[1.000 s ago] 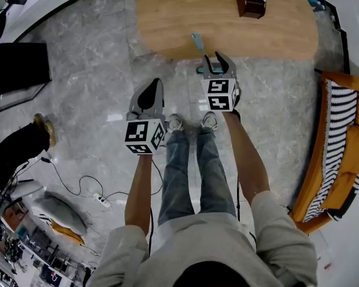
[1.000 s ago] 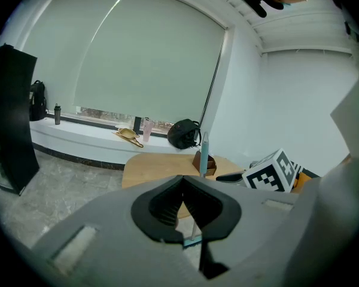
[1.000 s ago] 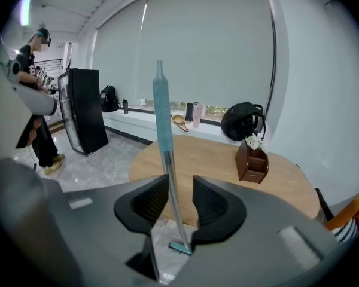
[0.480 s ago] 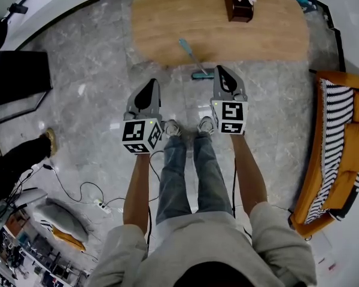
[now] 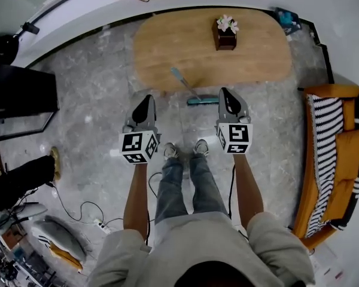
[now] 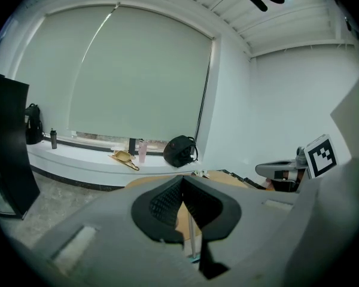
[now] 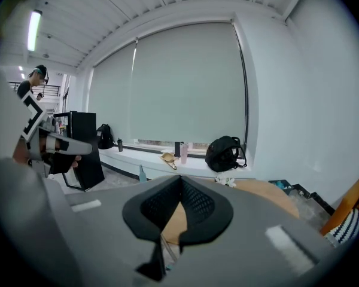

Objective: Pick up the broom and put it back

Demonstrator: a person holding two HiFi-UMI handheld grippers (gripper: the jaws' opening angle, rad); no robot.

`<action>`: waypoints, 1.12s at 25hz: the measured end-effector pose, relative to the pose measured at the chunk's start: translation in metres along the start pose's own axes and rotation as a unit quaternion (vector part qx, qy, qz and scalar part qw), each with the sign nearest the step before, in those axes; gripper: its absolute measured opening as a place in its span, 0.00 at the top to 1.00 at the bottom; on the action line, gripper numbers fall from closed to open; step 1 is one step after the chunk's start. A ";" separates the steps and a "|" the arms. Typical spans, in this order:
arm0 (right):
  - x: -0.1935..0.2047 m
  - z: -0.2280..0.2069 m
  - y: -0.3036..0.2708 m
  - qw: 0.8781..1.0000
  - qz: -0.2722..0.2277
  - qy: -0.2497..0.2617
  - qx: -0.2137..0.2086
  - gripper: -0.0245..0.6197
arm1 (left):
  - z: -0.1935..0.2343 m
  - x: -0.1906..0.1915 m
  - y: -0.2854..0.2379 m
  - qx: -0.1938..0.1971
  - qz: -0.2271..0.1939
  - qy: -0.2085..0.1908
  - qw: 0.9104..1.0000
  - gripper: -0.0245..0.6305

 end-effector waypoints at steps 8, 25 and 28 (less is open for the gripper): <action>-0.058 -0.022 0.041 0.999 -0.036 0.000 0.013 0.96 | -0.008 -0.056 0.041 -0.018 -0.030 -0.015 0.999 0.96; -0.146 -0.042 0.120 0.995 -0.092 0.007 0.031 0.96 | -0.022 -0.149 0.112 -0.039 -0.096 -0.032 0.994 0.96; -0.148 -0.044 0.128 0.995 -0.096 0.004 0.031 0.96 | -0.025 -0.151 0.117 -0.040 -0.098 -0.037 0.994 0.96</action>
Point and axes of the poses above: the fingertips, and each gripper's own axes: y backward along the fingers, z to its left, x out of its underside, the point moved 10 cm from there along y, backward along the fingers, and after that the axes turned 15 degrees about z, right-handed, at the moved point
